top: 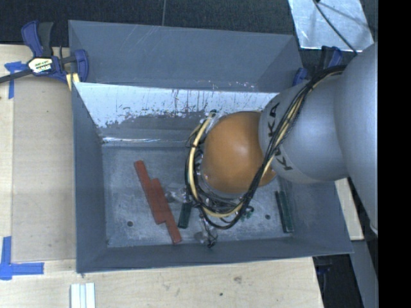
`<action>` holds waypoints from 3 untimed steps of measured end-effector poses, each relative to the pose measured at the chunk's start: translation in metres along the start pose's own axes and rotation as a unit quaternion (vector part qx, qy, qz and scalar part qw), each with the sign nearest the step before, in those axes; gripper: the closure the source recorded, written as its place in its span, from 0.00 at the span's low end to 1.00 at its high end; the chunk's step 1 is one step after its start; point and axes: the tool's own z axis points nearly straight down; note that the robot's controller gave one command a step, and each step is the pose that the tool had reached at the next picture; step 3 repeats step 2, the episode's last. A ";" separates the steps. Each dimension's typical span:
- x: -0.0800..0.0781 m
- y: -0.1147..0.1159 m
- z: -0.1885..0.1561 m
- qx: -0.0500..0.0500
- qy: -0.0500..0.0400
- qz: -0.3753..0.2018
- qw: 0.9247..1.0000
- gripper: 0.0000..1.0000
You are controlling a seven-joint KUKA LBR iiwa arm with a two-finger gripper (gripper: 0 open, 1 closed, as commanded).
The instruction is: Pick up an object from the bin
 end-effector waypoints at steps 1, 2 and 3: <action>0.000 -0.001 0.000 0.000 0.000 0.002 1.000 1.00; -0.027 -0.029 -0.205 0.004 -0.005 -0.124 0.992 1.00; -0.027 -0.029 -0.205 0.004 -0.005 -0.124 0.992 1.00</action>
Offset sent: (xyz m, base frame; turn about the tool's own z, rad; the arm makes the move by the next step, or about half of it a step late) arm 0.0000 0.0000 0.0000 0.0000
